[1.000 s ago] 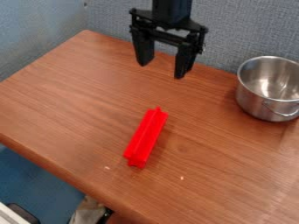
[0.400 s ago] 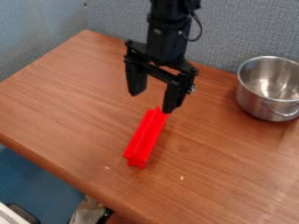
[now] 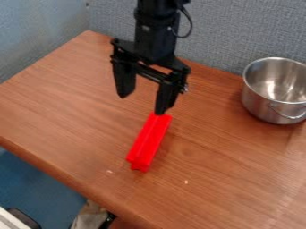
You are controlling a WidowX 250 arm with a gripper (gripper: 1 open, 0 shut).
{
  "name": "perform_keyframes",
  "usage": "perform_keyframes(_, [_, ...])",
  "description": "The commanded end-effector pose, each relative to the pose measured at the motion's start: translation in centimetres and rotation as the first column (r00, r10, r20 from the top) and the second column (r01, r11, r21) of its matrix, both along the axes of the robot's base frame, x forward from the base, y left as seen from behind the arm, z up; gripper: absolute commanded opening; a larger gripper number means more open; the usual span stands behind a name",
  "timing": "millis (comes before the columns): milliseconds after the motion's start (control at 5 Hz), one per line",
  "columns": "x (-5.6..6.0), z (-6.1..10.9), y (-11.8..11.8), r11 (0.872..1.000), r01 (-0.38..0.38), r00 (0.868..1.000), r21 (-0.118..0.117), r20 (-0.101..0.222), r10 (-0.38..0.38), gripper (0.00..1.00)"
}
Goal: Put the red object in the metal pot
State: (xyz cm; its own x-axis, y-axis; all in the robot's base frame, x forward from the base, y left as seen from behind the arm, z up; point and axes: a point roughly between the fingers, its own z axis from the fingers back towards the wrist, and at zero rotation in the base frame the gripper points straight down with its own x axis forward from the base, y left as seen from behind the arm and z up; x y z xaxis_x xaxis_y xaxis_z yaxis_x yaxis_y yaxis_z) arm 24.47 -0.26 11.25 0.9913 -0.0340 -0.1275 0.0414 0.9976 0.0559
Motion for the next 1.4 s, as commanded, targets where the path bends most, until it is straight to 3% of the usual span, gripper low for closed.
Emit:
perform_keyframes(0, [-0.2, 0.1, -0.4, 1.000, 0.009, 0.999, 0.021, 0.036, -0.010, 1.00])
perform_keyframes(200, [-0.3, -0.5, -0.6, 0.999, 0.012, 0.999, 0.031, 0.032, -0.013, 1.00])
perform_keyframes(400, [-0.7, -1.3, -1.1, 0.997, 0.046, 0.997, 0.060, 0.057, -0.049, 1.00])
perform_keyframes(600, [-1.0, -2.7, -1.5, 0.993, 0.070, 0.991, 0.097, 0.103, -0.080, 1.00])
perform_keyframes(1000, [-0.6, -4.8, -0.4, 0.988, 0.136, 0.983, 0.078, 0.114, -0.144, 1.00])
perform_keyframes(1200, [-1.1, -4.2, 0.5, 0.984, 0.165, 0.976, 0.071, 0.131, -0.173, 1.00])
